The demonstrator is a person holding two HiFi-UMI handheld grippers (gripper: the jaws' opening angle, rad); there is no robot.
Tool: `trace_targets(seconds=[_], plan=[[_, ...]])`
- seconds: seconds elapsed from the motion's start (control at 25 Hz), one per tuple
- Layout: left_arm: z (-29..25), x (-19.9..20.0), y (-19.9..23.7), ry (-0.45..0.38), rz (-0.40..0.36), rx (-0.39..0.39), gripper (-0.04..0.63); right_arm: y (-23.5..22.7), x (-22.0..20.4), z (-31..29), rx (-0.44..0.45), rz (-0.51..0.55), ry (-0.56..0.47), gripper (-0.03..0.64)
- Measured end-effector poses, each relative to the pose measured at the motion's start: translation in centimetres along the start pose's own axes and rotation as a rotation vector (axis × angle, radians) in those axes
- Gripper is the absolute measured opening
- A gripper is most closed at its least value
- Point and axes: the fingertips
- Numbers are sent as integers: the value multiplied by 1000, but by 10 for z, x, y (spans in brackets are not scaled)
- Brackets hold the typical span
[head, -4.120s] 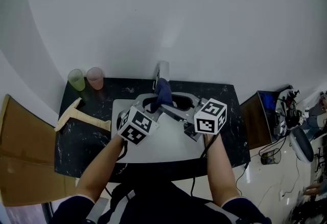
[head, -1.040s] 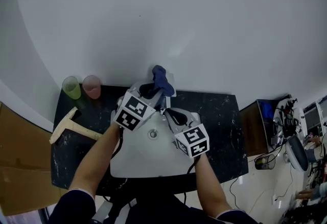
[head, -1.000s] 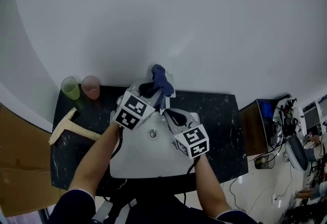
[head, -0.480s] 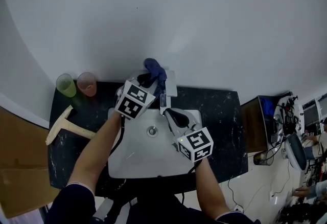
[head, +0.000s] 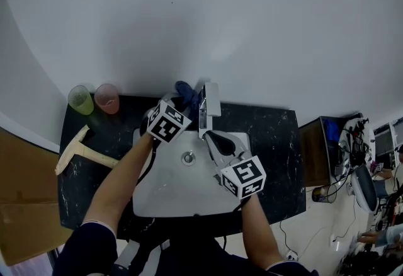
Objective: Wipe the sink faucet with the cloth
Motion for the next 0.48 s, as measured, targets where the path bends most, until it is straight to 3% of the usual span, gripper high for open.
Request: trace_targets(seconds=[0.28,0.48], plan=[[-13,-30,-7,168,-78,-13,60,1,0,1,3,-5,-8,6],[-16,-34,-7,190,-77,-29,60,1,0,0,0,-9,-13,6]])
Point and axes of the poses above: the fingertips, and each gripper's own axes: z backward along the fingers, y to its left, x out of its top, and after that the axes turned 9 degrees about -x, right-handed
